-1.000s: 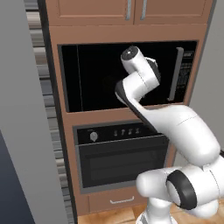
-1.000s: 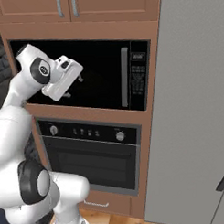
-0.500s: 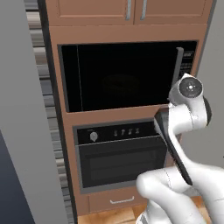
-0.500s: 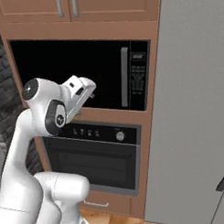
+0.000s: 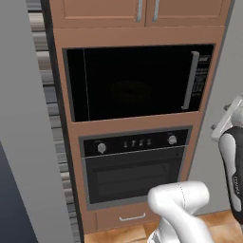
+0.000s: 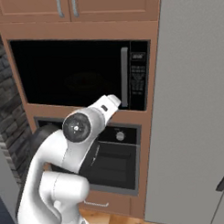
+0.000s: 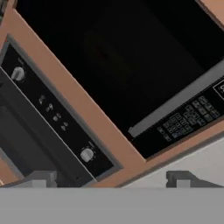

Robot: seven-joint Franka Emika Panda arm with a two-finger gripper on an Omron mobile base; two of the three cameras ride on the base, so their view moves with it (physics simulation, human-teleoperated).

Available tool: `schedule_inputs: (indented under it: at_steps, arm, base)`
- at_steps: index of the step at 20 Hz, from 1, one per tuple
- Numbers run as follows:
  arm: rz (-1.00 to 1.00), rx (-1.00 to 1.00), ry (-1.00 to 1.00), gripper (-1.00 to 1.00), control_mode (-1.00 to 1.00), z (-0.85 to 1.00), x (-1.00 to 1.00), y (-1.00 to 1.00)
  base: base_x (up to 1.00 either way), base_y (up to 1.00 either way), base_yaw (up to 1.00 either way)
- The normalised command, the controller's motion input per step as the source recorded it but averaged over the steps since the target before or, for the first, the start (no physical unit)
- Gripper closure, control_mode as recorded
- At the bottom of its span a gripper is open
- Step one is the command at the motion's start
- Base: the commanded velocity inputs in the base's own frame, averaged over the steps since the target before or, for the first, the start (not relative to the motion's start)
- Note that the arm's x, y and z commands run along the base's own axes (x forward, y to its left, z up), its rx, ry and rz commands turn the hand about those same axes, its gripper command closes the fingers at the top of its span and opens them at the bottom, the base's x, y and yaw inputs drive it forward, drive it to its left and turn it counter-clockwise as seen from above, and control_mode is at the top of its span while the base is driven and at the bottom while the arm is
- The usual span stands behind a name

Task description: Remove the mango from the bowl and place it on the small plate. Then place the bowl with only the steak in the microwave, close the door, and press the start button to microwave the steak.

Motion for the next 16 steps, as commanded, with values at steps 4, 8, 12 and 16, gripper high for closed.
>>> schedule_inputs:
  at_steps: [4,8,12,16]
  arm:
    - [0.32,0.14,-0.15,-1.00,-1.00,-0.08,-0.04,-0.12]
    - [0.24,0.01,-0.18,-1.00,-1.00,-0.02,0.16,0.01]
    - [0.11,0.00,-0.02,-1.00,-1.00,-0.02,0.42,0.13]
    - [0.00,0.00,-0.03,-1.00,-1.00,0.00,0.05,0.01]
  base:
    - [0.00,0.00,0.00]
    - [0.00,0.00,0.00]
    - [0.00,0.00,0.00]
    - [0.00,0.00,0.00]
